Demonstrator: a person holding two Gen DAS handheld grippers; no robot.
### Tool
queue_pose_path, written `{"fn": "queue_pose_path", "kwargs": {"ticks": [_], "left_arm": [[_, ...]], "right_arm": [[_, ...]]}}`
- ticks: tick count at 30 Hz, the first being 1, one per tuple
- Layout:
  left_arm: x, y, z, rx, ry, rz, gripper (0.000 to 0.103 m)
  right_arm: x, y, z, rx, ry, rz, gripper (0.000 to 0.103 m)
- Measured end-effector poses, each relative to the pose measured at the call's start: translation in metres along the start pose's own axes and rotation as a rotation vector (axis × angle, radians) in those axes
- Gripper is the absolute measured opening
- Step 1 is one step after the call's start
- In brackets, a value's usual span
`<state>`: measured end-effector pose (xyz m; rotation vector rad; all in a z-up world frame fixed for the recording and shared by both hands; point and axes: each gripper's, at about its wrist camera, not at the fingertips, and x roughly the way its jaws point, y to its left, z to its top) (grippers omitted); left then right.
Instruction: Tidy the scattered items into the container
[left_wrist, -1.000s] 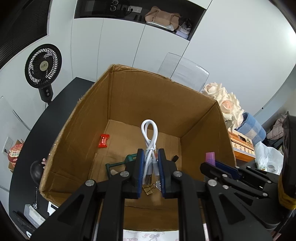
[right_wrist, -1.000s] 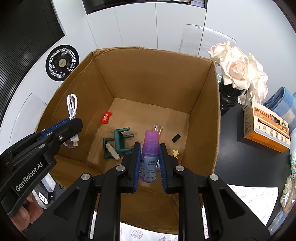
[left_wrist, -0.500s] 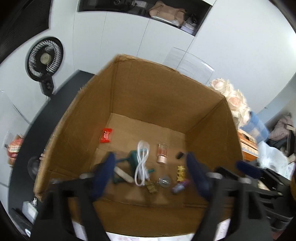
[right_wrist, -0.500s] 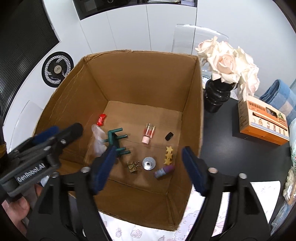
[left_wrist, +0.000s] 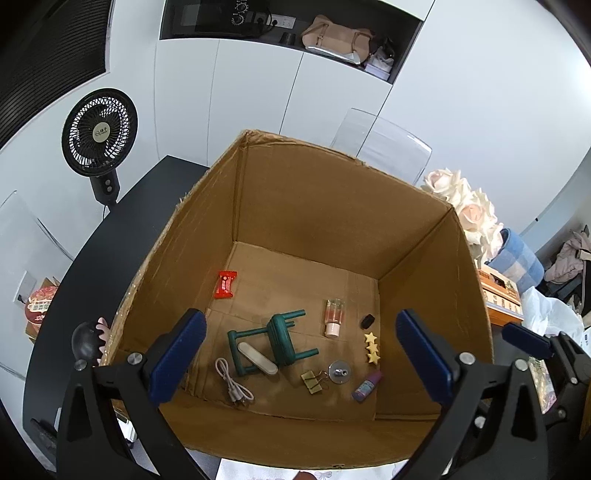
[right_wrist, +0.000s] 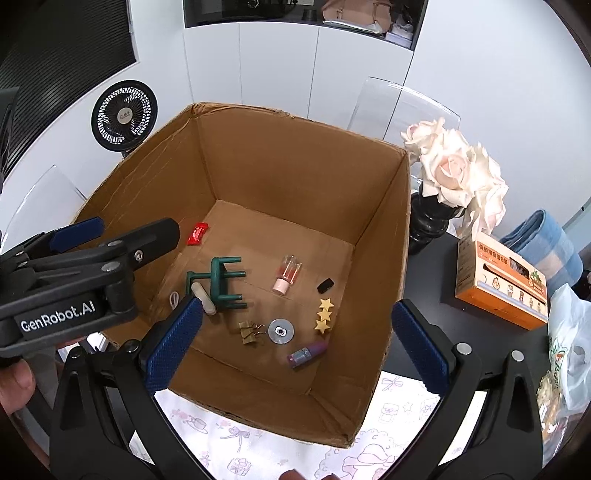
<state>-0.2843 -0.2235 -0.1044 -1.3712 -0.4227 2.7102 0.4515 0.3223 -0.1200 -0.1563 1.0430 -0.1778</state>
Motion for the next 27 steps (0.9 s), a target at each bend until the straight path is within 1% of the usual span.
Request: {"fn": "queue_pose_path", "kwargs": {"ticks": [6, 9, 15, 21, 27], "left_arm": [[-0.002, -0.002, 0.001, -0.002, -0.005, 0.002, 0.102], [-0.004, -0.004, 0.003, -0.002, -0.007, 0.003, 0.102], [-0.011, -0.008, 0.003, -0.001, -0.019, 0.004, 0.102], [-0.023, -0.016, 0.004, 0.013, -0.044, 0.000, 0.102], [-0.032, -0.034, -0.001, 0.036, -0.059, -0.010, 0.102]], "right_arm": [[-0.004, -0.008, -0.001, 0.027, 0.007, -0.010, 0.103], [-0.004, -0.013, -0.002, 0.052, 0.011, 0.004, 0.103], [-0.011, -0.022, -0.003, 0.080, 0.008, 0.002, 0.103], [-0.027, -0.033, -0.006, 0.101, -0.010, 0.001, 0.103], [-0.051, -0.053, -0.014, 0.126, -0.035, -0.014, 0.103]]}}
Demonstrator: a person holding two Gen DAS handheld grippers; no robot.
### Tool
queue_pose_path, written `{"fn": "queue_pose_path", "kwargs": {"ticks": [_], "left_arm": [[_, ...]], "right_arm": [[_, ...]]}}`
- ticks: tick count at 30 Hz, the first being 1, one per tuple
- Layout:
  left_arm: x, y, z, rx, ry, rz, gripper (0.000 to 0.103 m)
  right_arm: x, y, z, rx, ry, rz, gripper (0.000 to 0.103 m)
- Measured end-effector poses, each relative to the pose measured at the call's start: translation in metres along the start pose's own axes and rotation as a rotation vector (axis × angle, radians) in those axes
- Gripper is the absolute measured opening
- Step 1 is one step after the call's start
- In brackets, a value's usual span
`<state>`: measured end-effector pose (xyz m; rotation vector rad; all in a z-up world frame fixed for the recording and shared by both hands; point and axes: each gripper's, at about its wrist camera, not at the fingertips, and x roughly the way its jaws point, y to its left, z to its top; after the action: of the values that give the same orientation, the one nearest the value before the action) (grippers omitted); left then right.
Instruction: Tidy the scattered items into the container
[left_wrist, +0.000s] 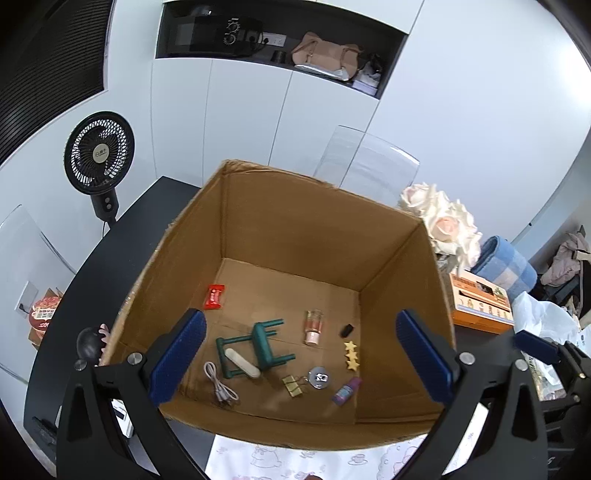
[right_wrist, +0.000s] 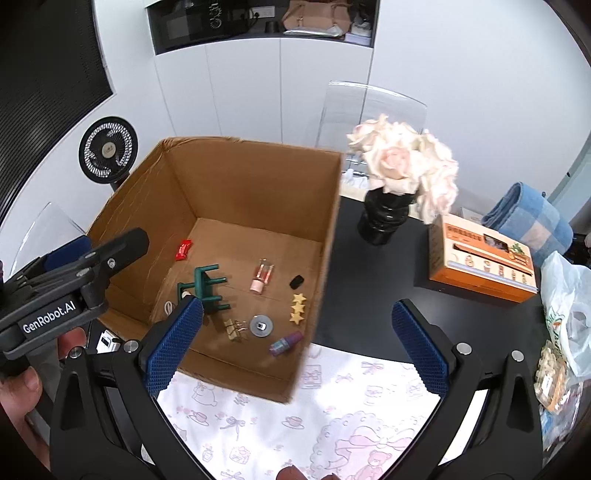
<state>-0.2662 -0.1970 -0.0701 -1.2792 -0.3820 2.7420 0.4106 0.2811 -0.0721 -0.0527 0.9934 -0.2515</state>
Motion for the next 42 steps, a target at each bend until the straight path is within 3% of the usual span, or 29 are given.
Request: {"fn": "queue_pose_path", "kwargs": {"ticks": [10, 20, 30, 36, 42], "left_arm": [[-0.035, -0.056, -0.017, 0.083, -0.033, -0.015, 0.102], [-0.084, -0.107, -0.046, 0.122, -0.042, -0.056, 0.102], [-0.114, -0.154, -0.091, 0.235, 0.000, -0.021, 0.102], [-0.143, -0.176, -0.108, 0.284, -0.026, -0.001, 0.102], [-0.168, -0.201, -0.132, 0.341, -0.023, 0.006, 0.102]], "right_arm": [[-0.053, -0.061, -0.021, 0.087, -0.036, -0.016, 0.103], [-0.118, -0.121, -0.070, 0.168, -0.059, -0.044, 0.103], [-0.165, -0.140, -0.124, 0.167, -0.061, -0.060, 0.103], [-0.191, -0.148, -0.152, 0.191, -0.077, -0.104, 0.103], [-0.208, -0.155, -0.183, 0.235, -0.066, -0.080, 0.103]]}}
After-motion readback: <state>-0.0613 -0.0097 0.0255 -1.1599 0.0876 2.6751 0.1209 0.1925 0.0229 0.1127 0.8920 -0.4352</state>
